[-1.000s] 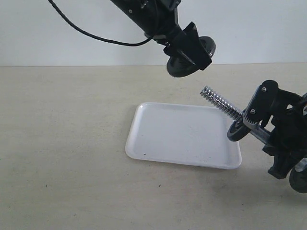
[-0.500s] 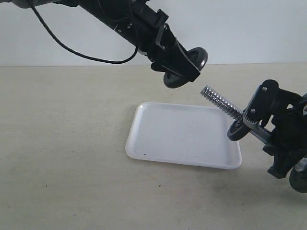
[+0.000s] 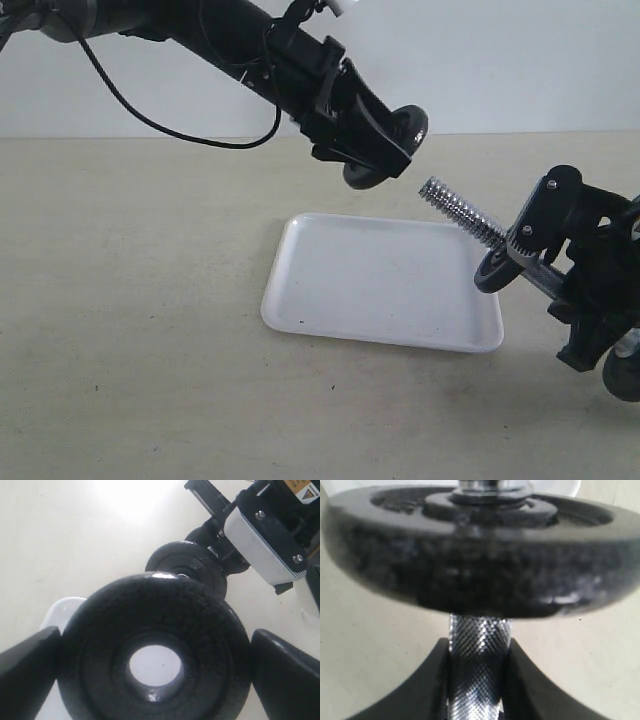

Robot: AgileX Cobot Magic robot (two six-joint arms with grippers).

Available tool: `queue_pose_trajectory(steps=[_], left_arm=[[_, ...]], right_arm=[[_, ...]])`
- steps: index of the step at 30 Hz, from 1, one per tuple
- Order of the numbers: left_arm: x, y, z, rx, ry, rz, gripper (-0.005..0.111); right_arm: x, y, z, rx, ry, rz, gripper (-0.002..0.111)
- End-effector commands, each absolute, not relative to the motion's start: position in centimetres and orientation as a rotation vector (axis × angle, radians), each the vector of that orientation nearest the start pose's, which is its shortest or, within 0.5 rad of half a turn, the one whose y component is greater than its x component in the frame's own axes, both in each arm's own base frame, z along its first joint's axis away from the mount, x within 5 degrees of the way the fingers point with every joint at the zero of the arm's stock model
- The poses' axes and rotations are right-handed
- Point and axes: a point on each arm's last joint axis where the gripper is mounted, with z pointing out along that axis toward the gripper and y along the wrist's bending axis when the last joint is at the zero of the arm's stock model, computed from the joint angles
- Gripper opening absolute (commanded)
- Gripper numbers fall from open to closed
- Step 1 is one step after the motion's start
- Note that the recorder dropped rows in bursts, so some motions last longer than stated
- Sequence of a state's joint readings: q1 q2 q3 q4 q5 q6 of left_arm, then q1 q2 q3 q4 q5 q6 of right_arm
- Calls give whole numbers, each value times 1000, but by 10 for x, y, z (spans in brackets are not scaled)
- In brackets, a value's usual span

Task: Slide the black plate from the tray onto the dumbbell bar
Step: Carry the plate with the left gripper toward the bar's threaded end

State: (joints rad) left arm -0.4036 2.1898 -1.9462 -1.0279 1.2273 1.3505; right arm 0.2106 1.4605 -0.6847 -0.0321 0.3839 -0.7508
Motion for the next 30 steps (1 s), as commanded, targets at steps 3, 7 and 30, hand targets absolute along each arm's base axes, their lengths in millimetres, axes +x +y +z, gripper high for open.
queue_pose_trajectory(steps=[3,7,30], left_arm=[[407,-245,281,1469,1690,-1087,4],[407,-246,282,1437,1699,-1116,4],[416,-252,250,1239,1947,-1296,4]], right_arm=[[282,60,236,-1036,1888,-341,0],[282,60,237,-1031,1877,-344,0],[284,61,240,-1040,1831,-365,0]])
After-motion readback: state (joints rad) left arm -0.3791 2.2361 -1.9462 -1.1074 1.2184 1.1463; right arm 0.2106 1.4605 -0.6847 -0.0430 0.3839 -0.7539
